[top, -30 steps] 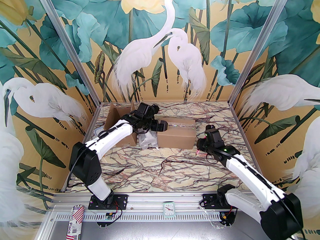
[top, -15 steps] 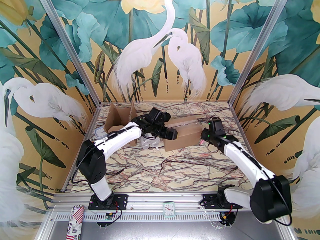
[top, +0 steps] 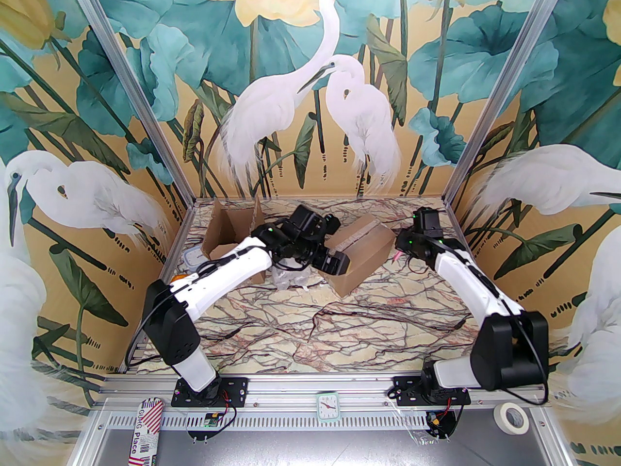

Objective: Unpack the express box

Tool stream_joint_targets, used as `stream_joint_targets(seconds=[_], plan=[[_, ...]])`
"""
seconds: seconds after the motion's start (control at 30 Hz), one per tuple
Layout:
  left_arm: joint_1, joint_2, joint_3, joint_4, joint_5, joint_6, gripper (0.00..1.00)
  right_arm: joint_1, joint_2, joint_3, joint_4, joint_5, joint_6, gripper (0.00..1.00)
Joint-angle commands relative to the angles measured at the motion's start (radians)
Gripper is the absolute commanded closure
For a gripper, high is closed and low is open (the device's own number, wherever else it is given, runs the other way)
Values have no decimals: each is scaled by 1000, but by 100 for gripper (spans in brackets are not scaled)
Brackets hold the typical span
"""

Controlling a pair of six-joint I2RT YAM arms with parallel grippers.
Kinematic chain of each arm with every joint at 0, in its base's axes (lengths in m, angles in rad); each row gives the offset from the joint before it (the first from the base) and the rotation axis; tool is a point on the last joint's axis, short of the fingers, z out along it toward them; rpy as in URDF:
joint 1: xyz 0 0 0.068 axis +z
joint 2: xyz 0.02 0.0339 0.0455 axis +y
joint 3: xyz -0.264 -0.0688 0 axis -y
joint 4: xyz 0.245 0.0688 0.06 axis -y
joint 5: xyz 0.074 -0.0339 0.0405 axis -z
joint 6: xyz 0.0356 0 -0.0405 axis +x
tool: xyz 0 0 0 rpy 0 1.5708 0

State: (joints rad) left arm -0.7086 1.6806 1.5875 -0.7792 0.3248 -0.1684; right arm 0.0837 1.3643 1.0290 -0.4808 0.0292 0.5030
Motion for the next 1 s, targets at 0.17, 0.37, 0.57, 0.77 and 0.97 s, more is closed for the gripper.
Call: stream_joint_targets(seconds=[0.17, 0.37, 0.57, 0.77, 0.97], plan=[[122, 132, 149, -33, 54, 57, 1, 22, -84, -135, 31, -60, 72, 100], [120, 234, 192, -17, 117, 32, 1, 65, -30, -85, 51, -58, 65, 100], [89, 219, 140, 9, 185, 26, 1, 71, 57, 8, 56, -58, 27, 100], [10, 180, 99, 8, 240, 57, 1, 74, 150, 117, 77, -100, -20, 100], [-70, 188, 110, 30, 300, 41, 1, 83, 223, 209, 85, -170, -67, 100]])
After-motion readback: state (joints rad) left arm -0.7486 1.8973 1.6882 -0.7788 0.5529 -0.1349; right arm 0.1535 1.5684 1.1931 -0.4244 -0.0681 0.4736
